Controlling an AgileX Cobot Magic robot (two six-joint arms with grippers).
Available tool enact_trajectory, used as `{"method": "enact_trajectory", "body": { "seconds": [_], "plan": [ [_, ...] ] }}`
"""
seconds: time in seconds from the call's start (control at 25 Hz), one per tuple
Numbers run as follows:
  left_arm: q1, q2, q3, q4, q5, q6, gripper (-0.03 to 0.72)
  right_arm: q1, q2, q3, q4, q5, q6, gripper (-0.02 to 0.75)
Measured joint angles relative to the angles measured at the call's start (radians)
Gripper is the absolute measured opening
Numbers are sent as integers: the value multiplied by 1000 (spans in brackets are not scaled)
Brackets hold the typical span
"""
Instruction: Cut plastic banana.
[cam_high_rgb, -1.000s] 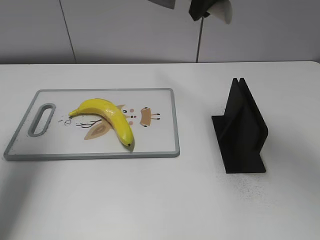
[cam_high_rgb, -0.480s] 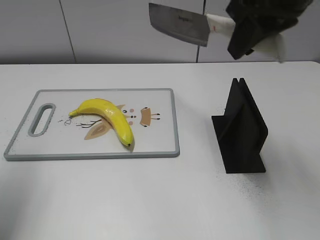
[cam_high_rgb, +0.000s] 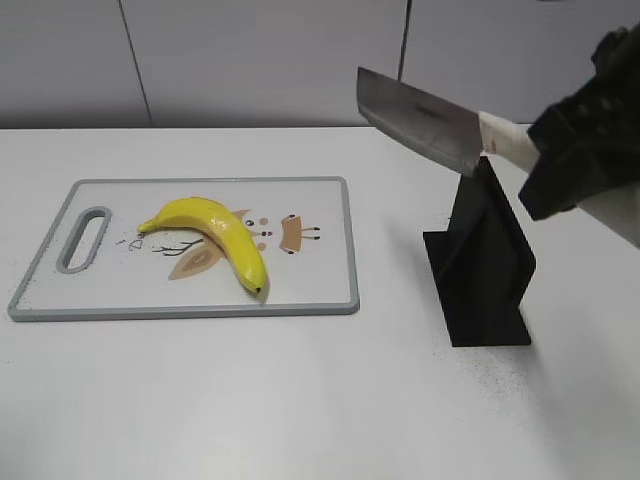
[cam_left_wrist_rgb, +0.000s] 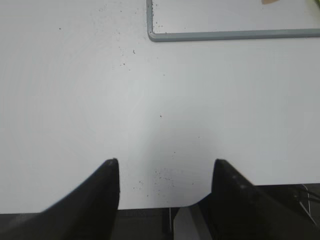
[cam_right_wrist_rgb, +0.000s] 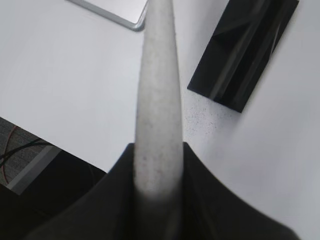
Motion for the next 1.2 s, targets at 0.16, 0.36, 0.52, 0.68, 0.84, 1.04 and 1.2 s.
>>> {"method": "enact_trajectory", "body": {
  "seconds": [0.16,0.36,0.52,0.68,0.84,1.04,1.2],
  "plan": [
    [0,-183,71,5,1,0,559,0,-75,109,0,-42,41,162],
    [0,-415,167,7,2,0,557,0,-155,210,-21,-100,139,162],
    [0,-613,227,7,3,0,557,0,-212,265,-76,-154,232,162],
    [0,-766,258,7,2,0,557,0,-235,298,-125,-187,305,162],
    [0,-785,295,3,-33,0,557,0,-232,314,-151,-206,346,162],
    [0,-785,329,3,-124,0,557,0,-229,314,-179,-253,415,162],
    [0,-785,331,3,-134,0,557,0,-225,316,-188,-277,433,162]
  ]
}}
